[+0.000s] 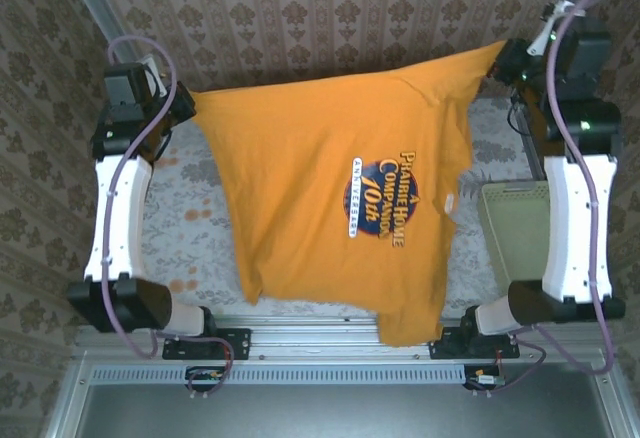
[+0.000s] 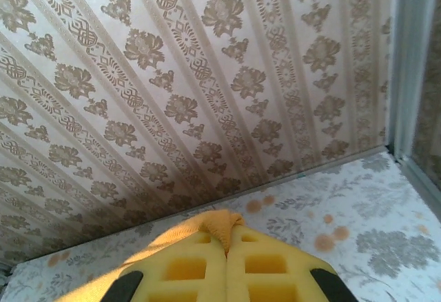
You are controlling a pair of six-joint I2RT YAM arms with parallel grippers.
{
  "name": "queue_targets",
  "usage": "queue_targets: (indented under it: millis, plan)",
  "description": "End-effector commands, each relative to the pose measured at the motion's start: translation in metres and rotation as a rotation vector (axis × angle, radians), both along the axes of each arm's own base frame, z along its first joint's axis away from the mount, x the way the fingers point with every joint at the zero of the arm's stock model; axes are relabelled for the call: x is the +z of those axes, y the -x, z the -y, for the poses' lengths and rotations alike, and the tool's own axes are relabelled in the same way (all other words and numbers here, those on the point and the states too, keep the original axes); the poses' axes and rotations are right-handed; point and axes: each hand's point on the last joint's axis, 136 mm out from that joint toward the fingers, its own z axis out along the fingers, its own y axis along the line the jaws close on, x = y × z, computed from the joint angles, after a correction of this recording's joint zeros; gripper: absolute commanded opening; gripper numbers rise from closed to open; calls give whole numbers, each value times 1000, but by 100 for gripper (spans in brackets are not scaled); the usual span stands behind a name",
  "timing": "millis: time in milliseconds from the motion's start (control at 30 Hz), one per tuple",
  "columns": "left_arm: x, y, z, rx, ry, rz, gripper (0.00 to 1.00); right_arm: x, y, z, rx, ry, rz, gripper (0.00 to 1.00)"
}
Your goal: Fold the inside-out t-shirt
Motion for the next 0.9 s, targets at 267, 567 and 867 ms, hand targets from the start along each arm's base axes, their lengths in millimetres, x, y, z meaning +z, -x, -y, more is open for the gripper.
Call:
queue_targets:
  millis: [267,567,867]
  plan:
    - [199,-28,-15,-71,-6,552,0,157,-13,22,-34,-45,508,0]
    - [196,-3,4,-234,-56,651,0,109,-32,2,107,-89,349,0]
    - [-9,25,42,-327,138,312,0,-147,-24,-28,190,-336,-160,0]
